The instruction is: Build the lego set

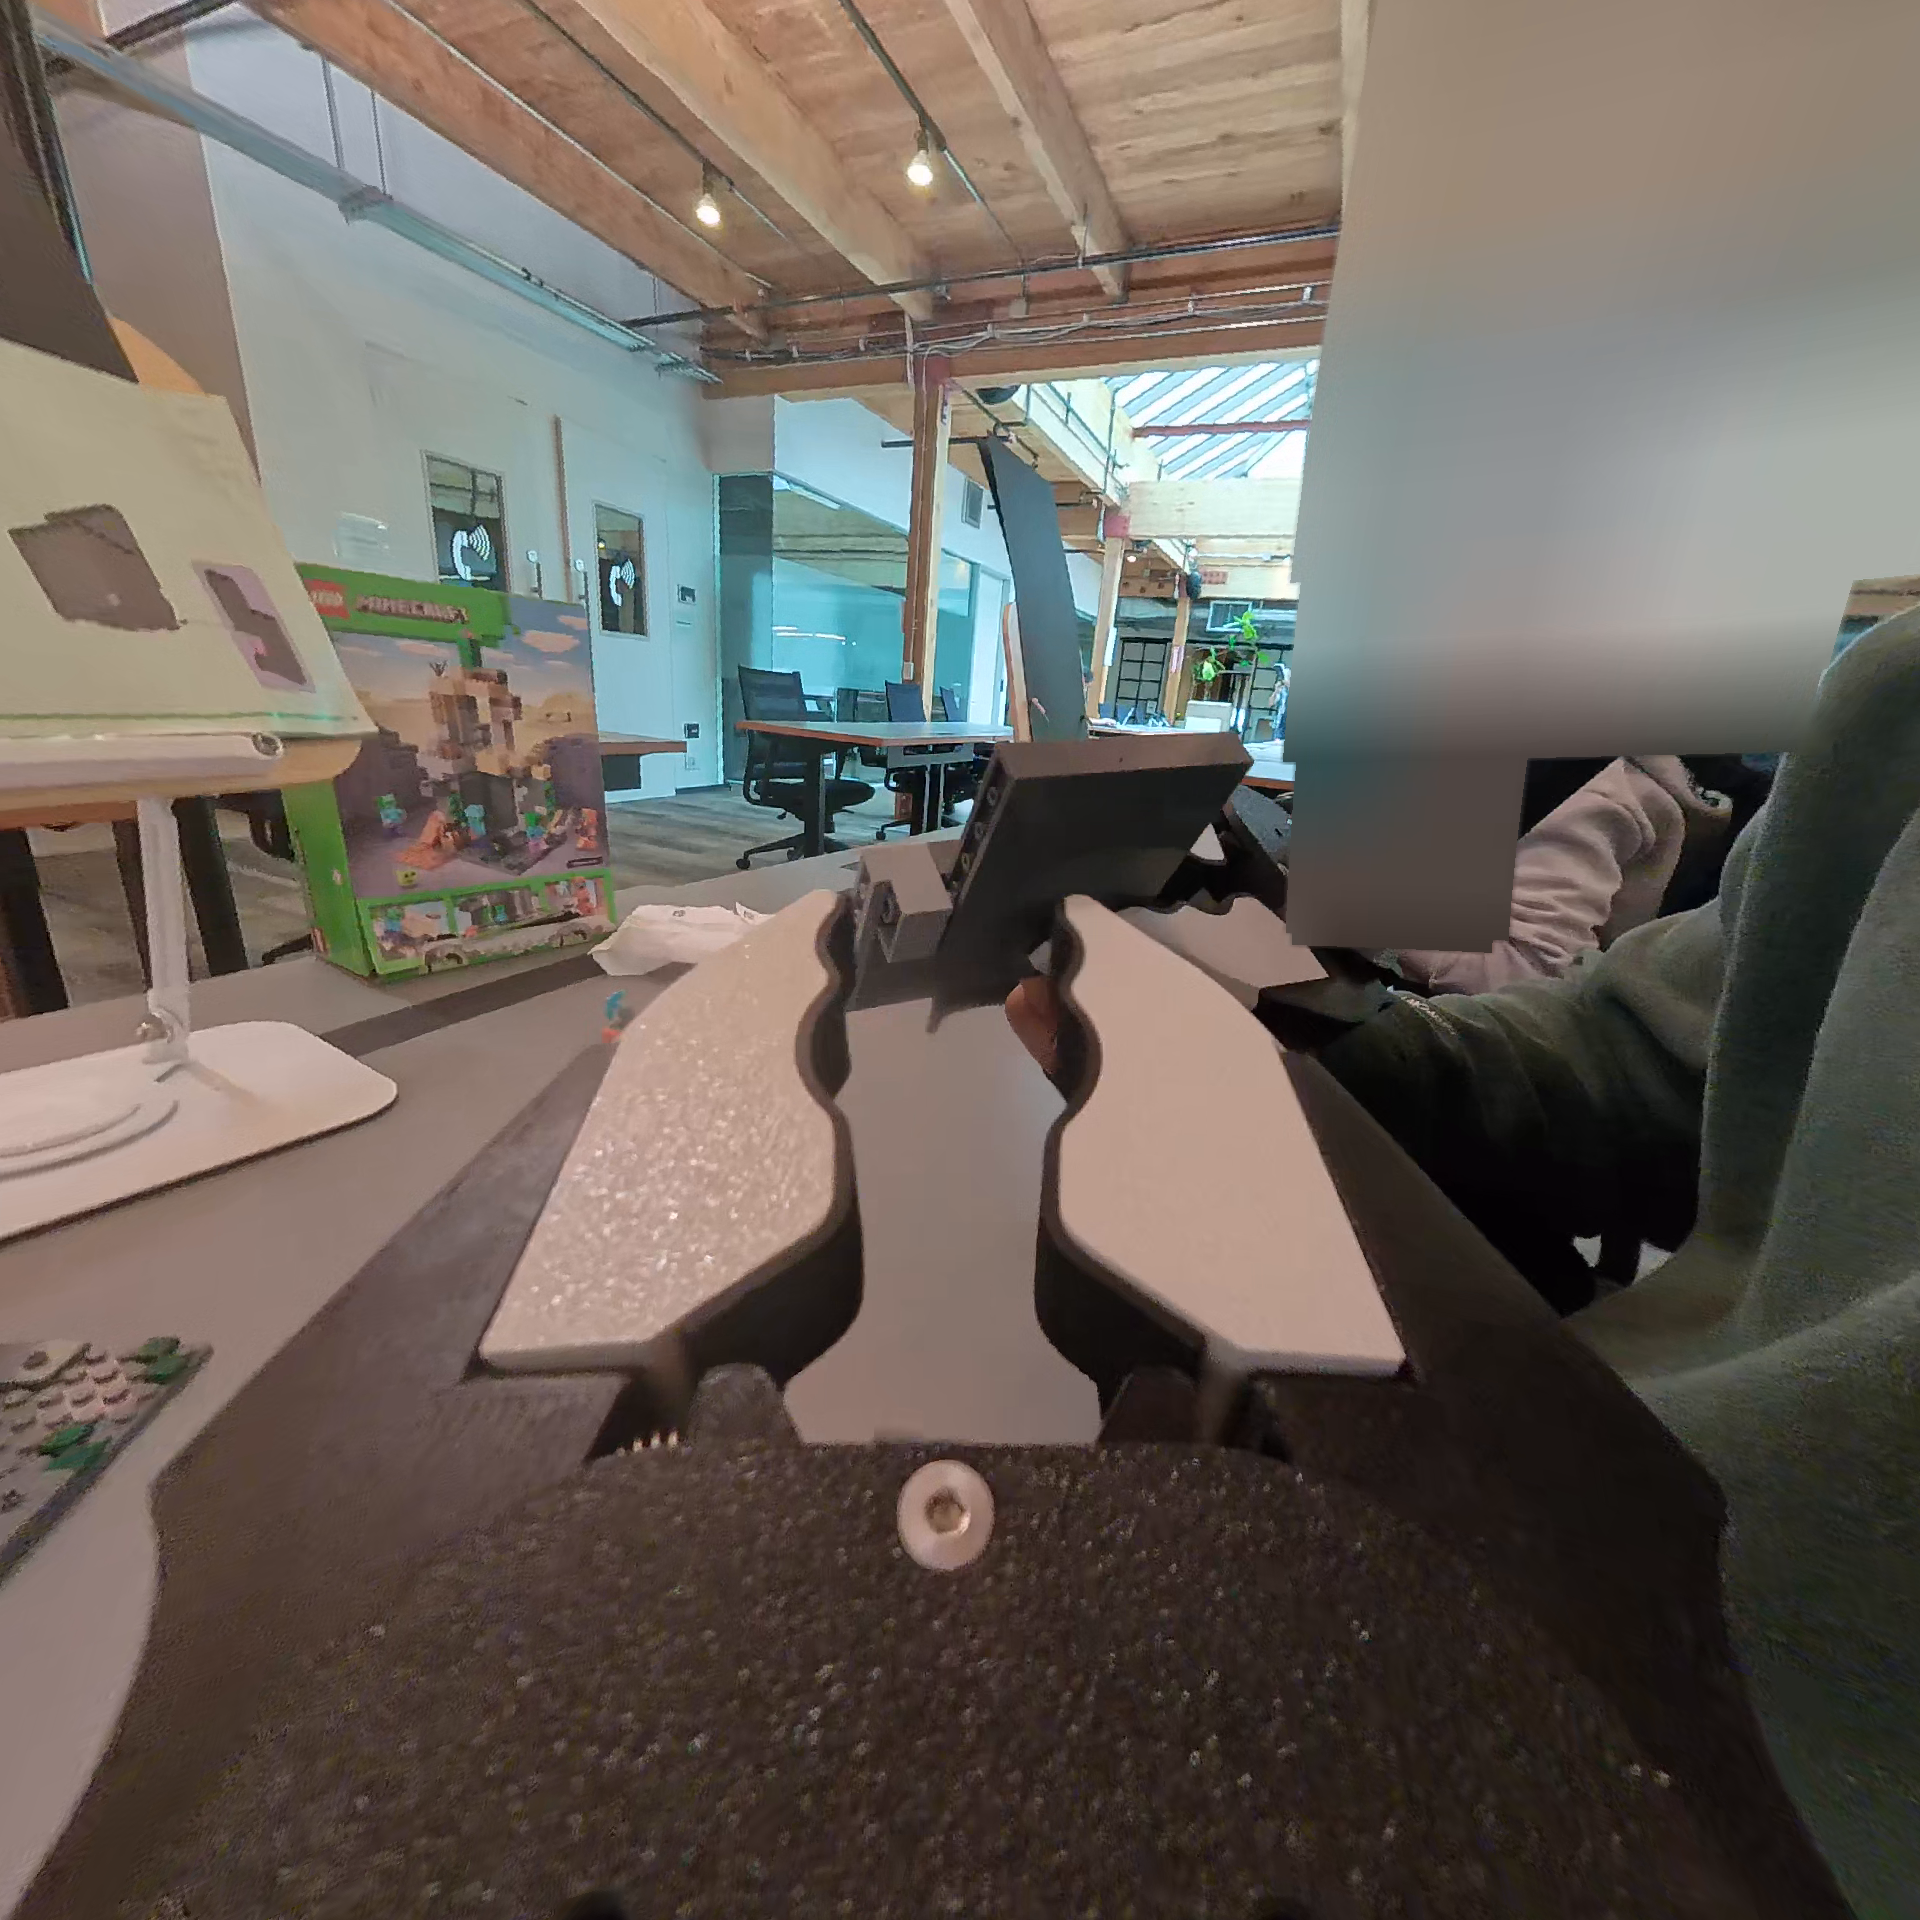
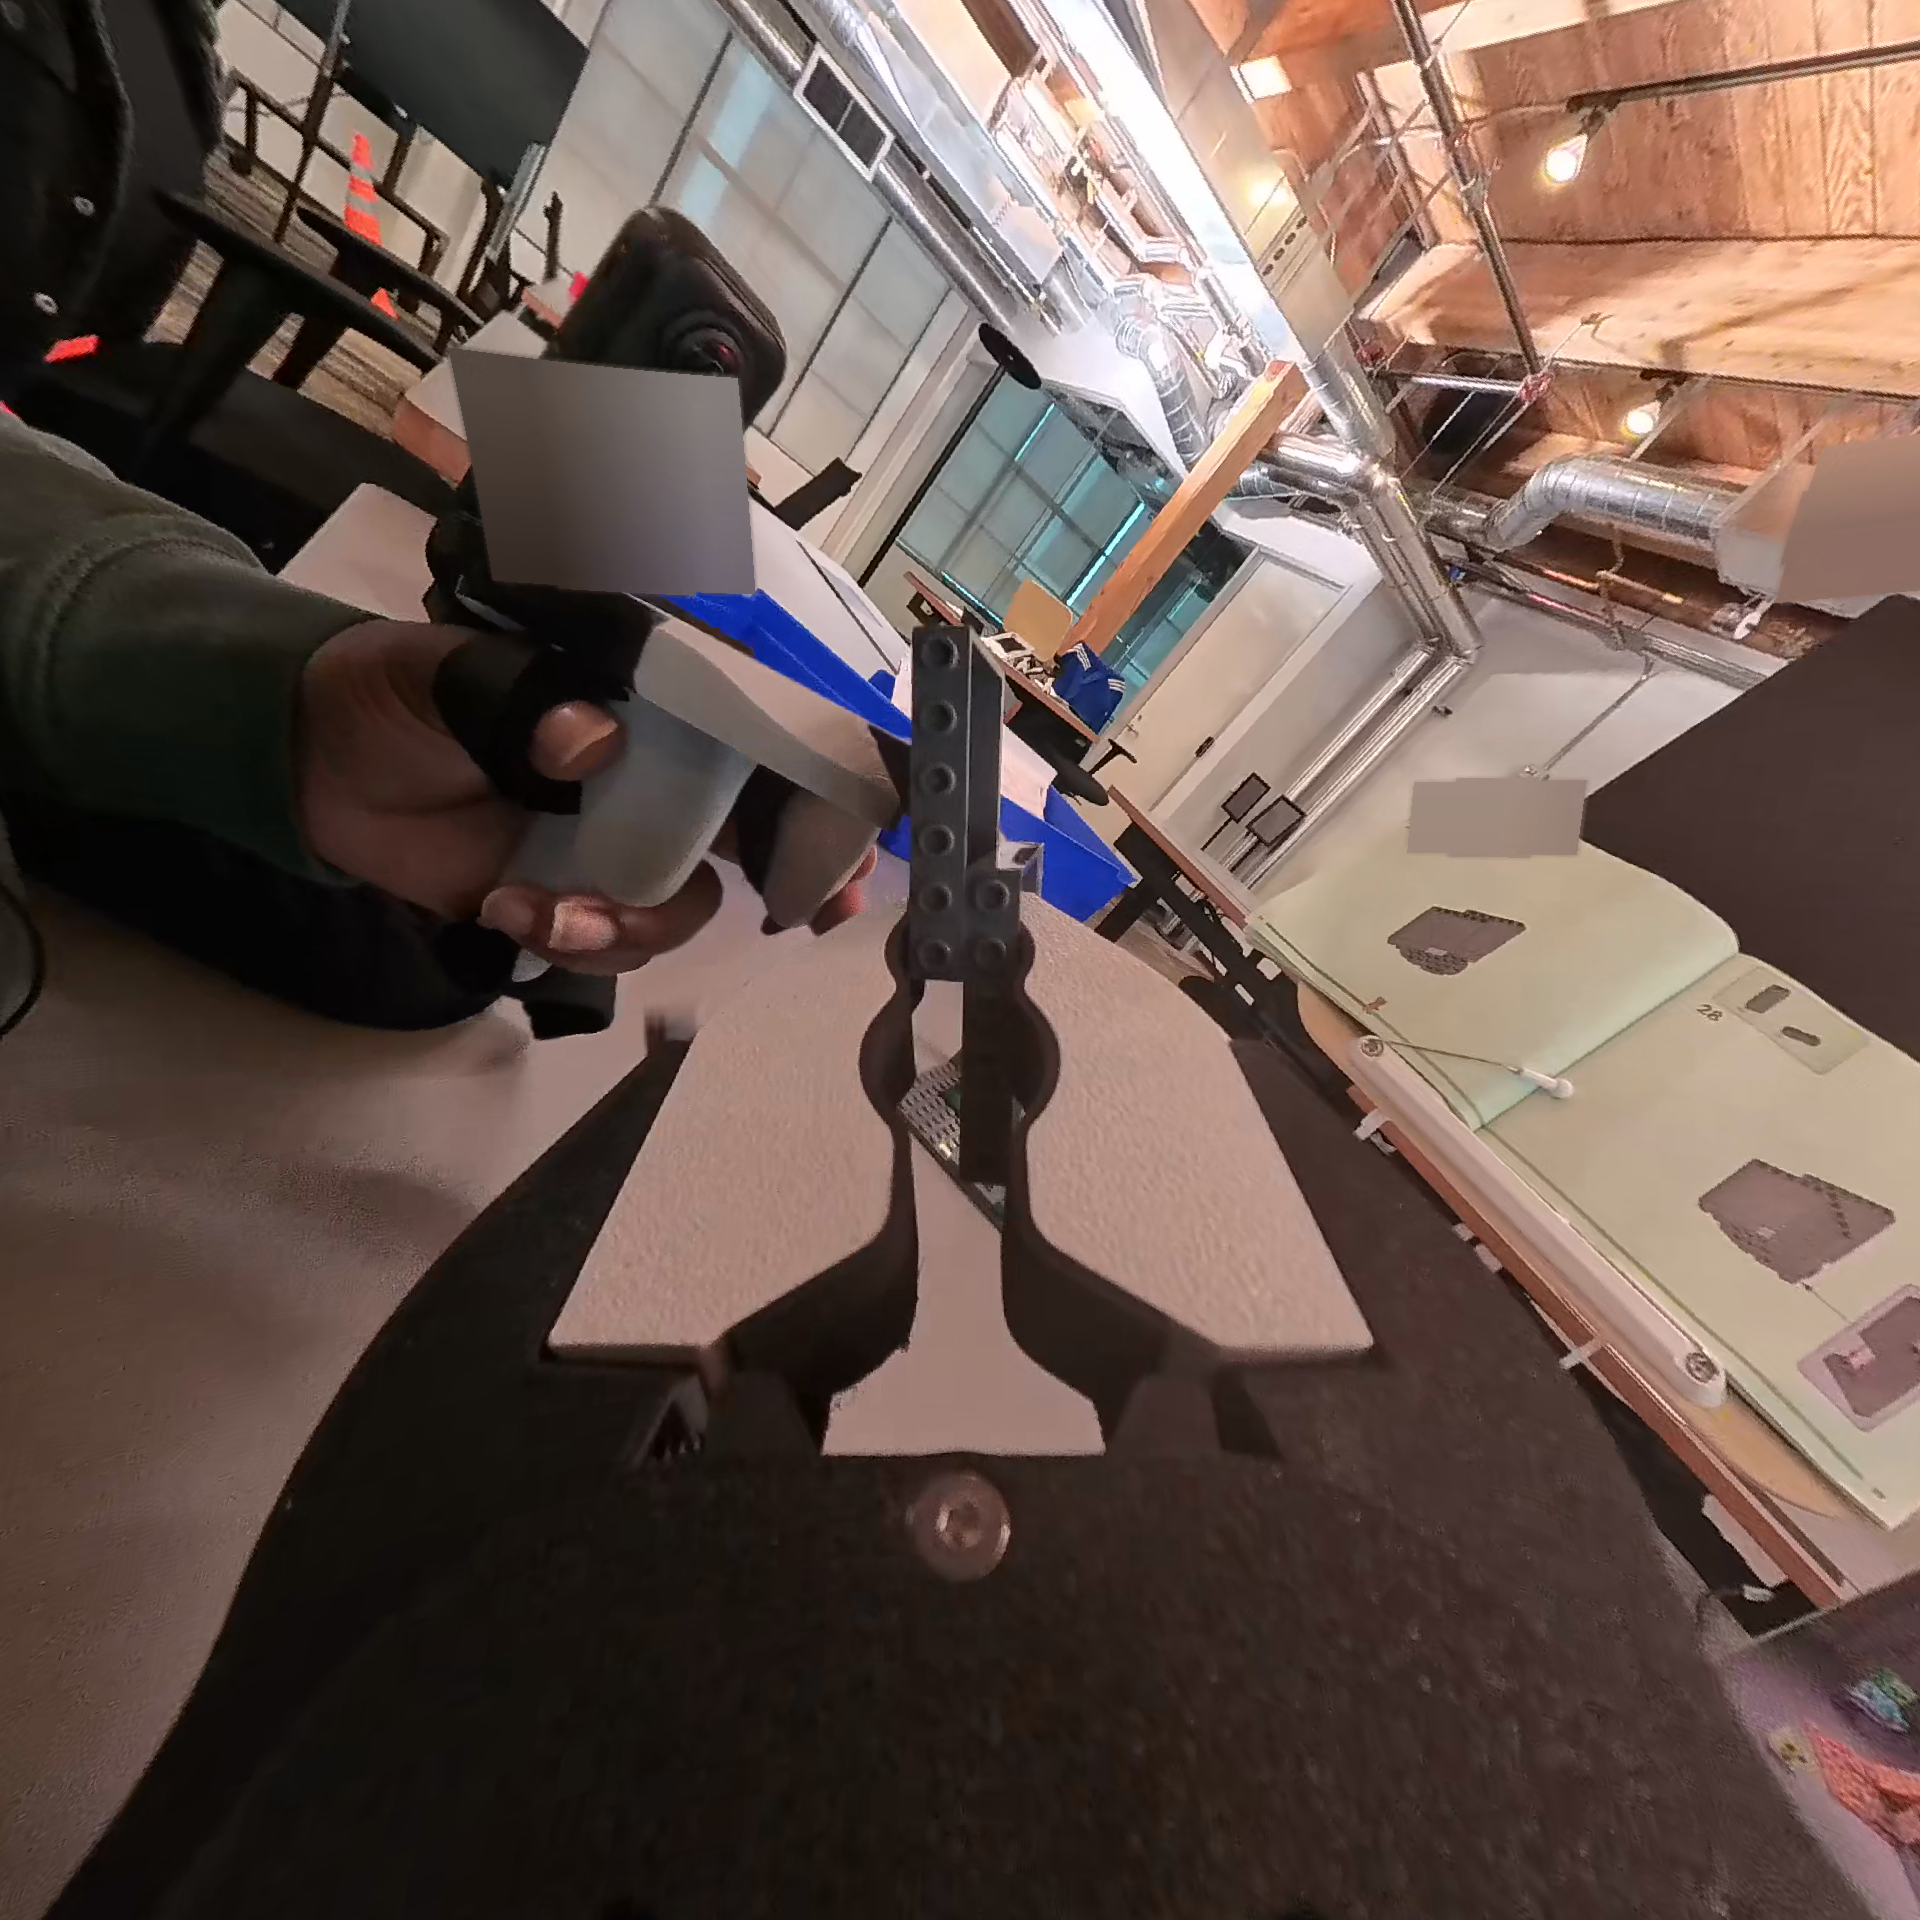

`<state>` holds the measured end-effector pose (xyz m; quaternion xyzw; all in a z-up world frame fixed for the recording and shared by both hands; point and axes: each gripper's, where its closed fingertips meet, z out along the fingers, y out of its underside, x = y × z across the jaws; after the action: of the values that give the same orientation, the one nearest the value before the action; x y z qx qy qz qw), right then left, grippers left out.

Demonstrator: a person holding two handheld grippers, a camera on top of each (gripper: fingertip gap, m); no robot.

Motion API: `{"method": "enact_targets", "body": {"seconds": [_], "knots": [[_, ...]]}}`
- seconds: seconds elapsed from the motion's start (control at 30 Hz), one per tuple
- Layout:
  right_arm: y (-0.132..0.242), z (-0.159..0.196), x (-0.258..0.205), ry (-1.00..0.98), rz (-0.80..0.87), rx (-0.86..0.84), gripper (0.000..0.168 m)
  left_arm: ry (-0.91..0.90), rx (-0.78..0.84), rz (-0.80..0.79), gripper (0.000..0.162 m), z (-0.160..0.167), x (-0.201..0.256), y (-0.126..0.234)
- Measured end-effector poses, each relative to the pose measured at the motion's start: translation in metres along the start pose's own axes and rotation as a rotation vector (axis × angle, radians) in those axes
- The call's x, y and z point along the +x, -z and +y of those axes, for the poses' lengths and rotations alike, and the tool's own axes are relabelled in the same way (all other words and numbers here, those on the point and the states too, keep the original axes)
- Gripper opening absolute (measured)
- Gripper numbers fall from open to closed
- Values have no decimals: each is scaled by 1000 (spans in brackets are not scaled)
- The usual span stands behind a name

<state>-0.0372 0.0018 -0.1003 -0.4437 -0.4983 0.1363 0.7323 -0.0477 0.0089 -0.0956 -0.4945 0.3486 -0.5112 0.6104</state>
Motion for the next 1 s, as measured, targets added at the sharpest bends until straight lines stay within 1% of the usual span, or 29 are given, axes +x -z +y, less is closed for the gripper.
{"method": "enact_targets", "body": {"seconds": [0.07,0.17,0.37,0.5,0.6,0.67,0.73,0.83,0.93,1.0], "knots": [[-1,5,-3,-16,-15,-16,13,24,-23,-22,30,8,-4,0],[-1,16,-2,-86,-34,-38,13,28,-56,-50,27,16,-17,8],[0,28,3,-194,-64,-60,12,35,-66,-134,26,8,-42,25],[-1,38,0,-243,-95,-104,12,52,-86,-176,26,0,-58,37],[-3,47,-2,-339,-138,-148,13,71,-130,-236,24,-1,-78,49],[-4,56,-3,-458,-188,-200,13,96,-215,-255,24,9,-87,55],[-4,68,-3,-604,-248,-266,13,125,-338,-256,24,28,-92,60],[-1,86,-5,-790,-349,-384,13,150,-482,-192,29,55,-84,62],[4,102,-15,-867,-471,-504,13,82,-506,-104,33,65,-69,49],[6,107,-25,-884,-557,-558,13,-4,-568,-47,39,75,-62,39]]}}
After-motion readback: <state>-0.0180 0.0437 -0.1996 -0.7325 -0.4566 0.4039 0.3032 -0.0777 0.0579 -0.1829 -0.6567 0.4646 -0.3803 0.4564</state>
